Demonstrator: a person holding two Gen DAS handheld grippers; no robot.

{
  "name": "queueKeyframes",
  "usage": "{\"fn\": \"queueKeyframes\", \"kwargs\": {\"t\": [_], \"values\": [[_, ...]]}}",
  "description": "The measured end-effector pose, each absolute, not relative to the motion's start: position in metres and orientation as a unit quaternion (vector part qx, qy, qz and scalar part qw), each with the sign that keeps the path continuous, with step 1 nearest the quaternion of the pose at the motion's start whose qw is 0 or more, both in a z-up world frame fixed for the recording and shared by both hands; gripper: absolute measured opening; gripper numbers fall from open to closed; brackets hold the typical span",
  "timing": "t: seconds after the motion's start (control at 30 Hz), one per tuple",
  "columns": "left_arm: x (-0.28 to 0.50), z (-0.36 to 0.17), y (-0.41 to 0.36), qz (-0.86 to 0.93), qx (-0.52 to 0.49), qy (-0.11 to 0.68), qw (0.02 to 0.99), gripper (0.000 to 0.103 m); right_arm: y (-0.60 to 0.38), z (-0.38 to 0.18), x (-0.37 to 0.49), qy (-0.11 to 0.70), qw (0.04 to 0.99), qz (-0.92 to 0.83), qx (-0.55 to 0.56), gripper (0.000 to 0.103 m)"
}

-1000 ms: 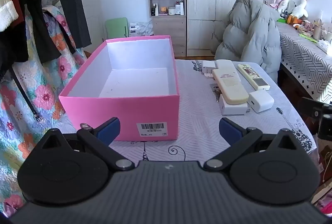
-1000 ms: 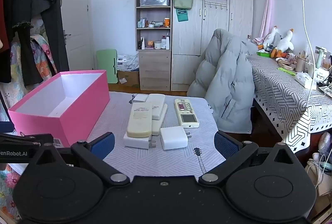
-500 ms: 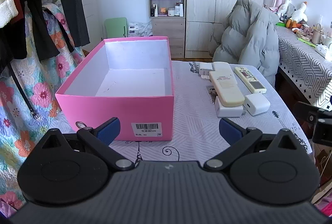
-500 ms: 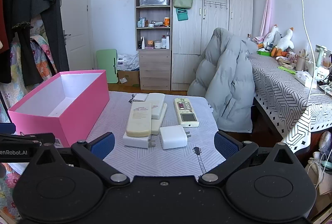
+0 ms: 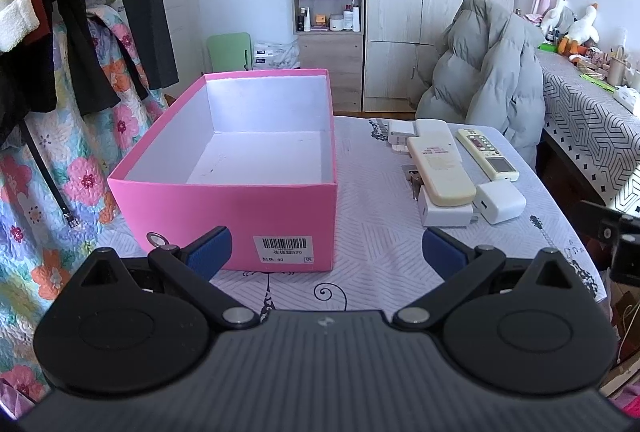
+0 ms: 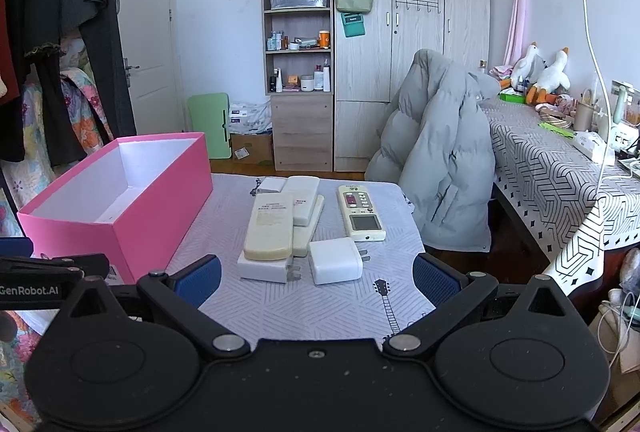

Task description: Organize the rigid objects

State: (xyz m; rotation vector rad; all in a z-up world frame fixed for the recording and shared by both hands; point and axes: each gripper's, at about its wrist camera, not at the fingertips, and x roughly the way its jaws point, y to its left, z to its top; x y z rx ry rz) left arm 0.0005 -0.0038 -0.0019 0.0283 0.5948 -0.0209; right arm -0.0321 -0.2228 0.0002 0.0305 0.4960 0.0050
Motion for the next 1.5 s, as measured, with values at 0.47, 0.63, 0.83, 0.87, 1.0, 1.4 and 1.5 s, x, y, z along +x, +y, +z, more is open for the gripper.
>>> {"fn": "queueKeyframes", "kwargs": {"t": [0.47,0.63,0.83,0.87,1.0,1.4,1.5], "values": [[0.0026,-0.0052,-0.0056,0.007,0.011,0.301,0.954,0.103,-0.2227,-0.0005,-0.0322,0.246,0.969,0.005,0.014,0.103],[0.0025,-0.0063,-0.0063,0.007,0.011,0.303,0.953,0.103,-0.2246,-0.0013,-0.0309,0.25,0.968,0.002,0.015,0.103],[0.003,-0.008,-0.0064,0.008,0.009,0.305,0.952,0.103,-0.2245,-0.0019,-0.0297,0.251,0.968,0.005,0.014,0.103],[0.003,-0.008,-0.0063,0.007,0.009,0.306,0.952,0.103,-0.2243,-0.0021,-0.0303,0.251,0.968,0.006,0.014,0.103],[0.0034,-0.0082,-0.0065,0.007,0.009,0.306,0.952,0.103,-0.2234,-0.0022,-0.0308,0.25,0.968,0.01,0.013,0.103],[0.0035,-0.0085,-0.0064,0.007,0.009,0.307,0.952,0.103,-0.2235,-0.0024,-0.0313,0.248,0.969,0.011,0.011,0.103],[0.0035,-0.0096,-0.0067,0.007,0.009,0.307,0.952,0.103,-0.224,-0.0023,-0.0311,0.249,0.968,0.012,0.011,0.103]]}}
